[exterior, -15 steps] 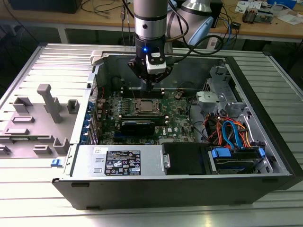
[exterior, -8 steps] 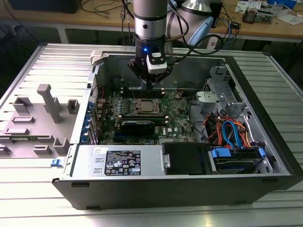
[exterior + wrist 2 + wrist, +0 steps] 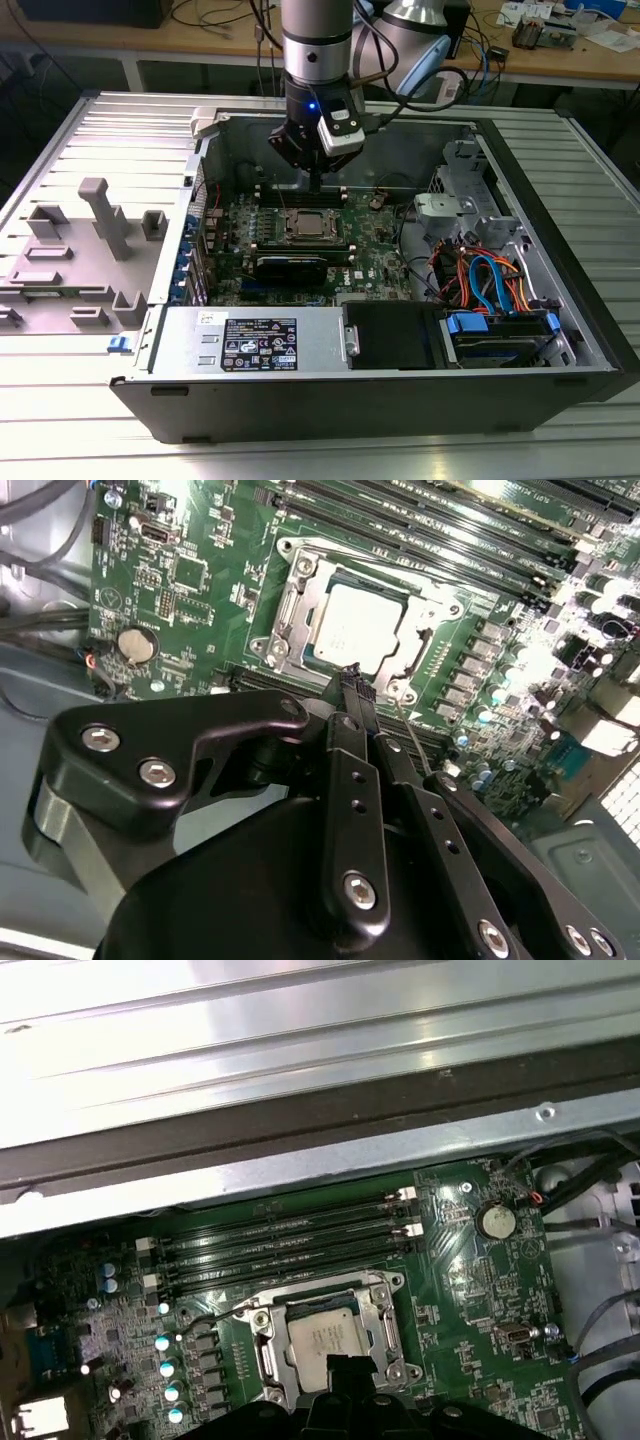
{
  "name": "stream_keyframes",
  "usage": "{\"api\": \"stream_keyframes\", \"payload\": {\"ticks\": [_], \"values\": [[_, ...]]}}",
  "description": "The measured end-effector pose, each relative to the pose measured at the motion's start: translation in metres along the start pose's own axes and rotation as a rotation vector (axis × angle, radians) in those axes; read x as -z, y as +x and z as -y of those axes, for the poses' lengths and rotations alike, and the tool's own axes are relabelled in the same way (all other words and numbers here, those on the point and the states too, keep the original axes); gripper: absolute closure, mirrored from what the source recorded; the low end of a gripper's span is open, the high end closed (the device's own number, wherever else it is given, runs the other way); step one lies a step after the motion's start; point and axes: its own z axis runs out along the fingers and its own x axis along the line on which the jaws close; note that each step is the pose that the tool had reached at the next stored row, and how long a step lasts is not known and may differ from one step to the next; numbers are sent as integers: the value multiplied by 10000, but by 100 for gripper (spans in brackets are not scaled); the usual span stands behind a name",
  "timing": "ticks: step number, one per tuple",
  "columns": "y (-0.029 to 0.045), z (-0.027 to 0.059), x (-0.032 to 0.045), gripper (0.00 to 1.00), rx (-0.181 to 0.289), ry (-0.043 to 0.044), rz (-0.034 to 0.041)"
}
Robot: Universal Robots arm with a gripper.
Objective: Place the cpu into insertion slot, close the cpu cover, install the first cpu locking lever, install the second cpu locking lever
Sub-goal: 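Install the first cpu locking lever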
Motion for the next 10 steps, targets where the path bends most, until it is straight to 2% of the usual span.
{"api": "stream_keyframes", "payload": {"ticks": [10], "values": [[78,14,5,89,58,-3,-1]]}}
